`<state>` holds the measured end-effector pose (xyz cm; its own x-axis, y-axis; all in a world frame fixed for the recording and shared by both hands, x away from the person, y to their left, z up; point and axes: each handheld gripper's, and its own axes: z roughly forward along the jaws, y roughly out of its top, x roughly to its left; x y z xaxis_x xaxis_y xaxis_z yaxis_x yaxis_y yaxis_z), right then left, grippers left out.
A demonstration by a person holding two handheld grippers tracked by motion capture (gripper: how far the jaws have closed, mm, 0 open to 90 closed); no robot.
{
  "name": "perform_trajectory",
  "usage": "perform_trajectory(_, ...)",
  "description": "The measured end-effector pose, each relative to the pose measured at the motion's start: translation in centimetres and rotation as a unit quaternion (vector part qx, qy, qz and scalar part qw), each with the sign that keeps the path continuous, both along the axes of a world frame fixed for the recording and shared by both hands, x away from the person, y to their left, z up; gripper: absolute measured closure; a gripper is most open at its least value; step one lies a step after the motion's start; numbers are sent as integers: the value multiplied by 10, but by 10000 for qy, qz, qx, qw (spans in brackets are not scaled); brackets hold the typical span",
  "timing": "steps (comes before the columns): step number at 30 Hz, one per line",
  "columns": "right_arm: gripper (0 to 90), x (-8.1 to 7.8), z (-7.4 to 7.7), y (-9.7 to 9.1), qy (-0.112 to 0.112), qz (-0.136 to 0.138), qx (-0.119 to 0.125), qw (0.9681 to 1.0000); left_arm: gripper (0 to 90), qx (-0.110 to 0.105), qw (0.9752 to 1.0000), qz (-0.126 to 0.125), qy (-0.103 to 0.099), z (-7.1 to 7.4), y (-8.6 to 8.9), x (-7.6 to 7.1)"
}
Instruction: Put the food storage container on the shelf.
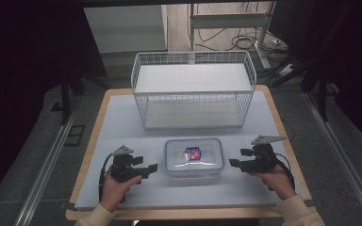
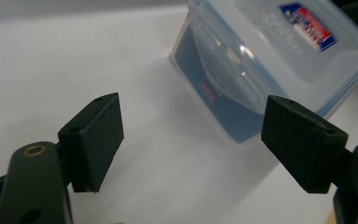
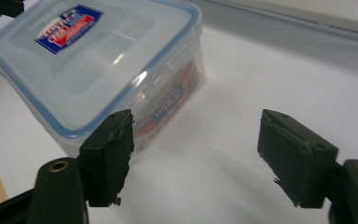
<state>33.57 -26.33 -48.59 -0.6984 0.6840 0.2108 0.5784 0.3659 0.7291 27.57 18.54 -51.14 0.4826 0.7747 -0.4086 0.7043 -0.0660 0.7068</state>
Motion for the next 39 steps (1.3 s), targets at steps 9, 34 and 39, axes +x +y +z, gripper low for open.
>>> perform_trajectory(9,231,1,8,9,-137,17,111,9998,205,-638,9975,-28,295,2,0,6)
perform_trajectory(34,228,1,12,13,-138,-9,55,9999,175,-1257,9828,-618,1206,-16,-42,48)
perform_trajectory(39,230,0,15,10,-137,-80,99,9998,218,-1264,9834,-601,1152,-15,-43,49)
